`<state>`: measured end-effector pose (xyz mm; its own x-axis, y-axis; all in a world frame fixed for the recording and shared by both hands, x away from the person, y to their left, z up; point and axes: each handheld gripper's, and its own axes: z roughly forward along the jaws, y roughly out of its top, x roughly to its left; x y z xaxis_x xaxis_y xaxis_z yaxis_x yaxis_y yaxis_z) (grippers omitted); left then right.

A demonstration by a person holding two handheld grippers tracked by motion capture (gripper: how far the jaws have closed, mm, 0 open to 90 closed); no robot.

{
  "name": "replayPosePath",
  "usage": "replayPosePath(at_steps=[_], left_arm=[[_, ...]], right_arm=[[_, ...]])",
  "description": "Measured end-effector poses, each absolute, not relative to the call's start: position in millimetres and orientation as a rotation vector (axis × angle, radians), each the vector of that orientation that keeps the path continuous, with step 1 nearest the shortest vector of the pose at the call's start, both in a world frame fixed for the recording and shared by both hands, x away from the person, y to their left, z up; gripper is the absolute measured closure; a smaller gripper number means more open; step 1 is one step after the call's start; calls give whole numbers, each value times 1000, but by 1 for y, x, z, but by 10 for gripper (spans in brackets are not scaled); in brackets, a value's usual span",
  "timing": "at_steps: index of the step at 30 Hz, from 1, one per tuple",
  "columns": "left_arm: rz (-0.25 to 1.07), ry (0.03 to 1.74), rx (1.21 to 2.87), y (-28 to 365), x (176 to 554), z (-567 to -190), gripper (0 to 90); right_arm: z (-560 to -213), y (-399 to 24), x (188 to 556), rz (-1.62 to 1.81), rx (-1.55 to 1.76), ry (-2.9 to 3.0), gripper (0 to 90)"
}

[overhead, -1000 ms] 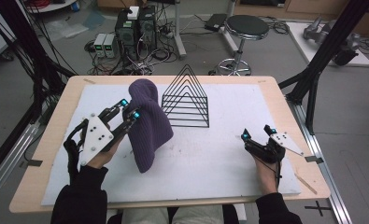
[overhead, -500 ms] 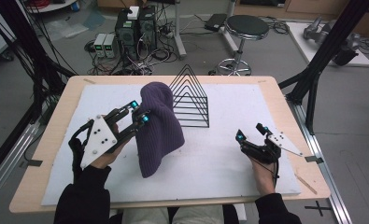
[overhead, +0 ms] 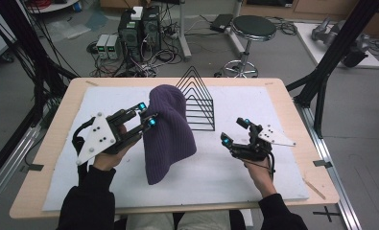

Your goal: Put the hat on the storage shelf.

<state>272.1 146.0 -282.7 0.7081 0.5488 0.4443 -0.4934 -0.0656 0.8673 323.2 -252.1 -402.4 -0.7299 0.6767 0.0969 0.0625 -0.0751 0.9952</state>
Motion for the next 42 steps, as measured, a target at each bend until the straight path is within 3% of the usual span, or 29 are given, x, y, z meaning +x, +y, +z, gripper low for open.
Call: replayPosePath(at_steps=[9, 36, 38, 42], left_arm=[[688, 7, 1376, 143, 277, -285, 792], [635, -77, 1360, 134, 281, -288, 792], [635, -81, 1357, 133, 281, -289, 792], [632, -91, 1362, 130, 282, -290, 792]], right_arm=[[-396, -227, 332, 1990, 717, 1845, 112], [-387, -184, 340, 2237, 509, 2069, 113], [-387, -181, 340, 2267, 499, 2095, 131], [-387, -179, 337, 2255, 467, 2142, 252]])
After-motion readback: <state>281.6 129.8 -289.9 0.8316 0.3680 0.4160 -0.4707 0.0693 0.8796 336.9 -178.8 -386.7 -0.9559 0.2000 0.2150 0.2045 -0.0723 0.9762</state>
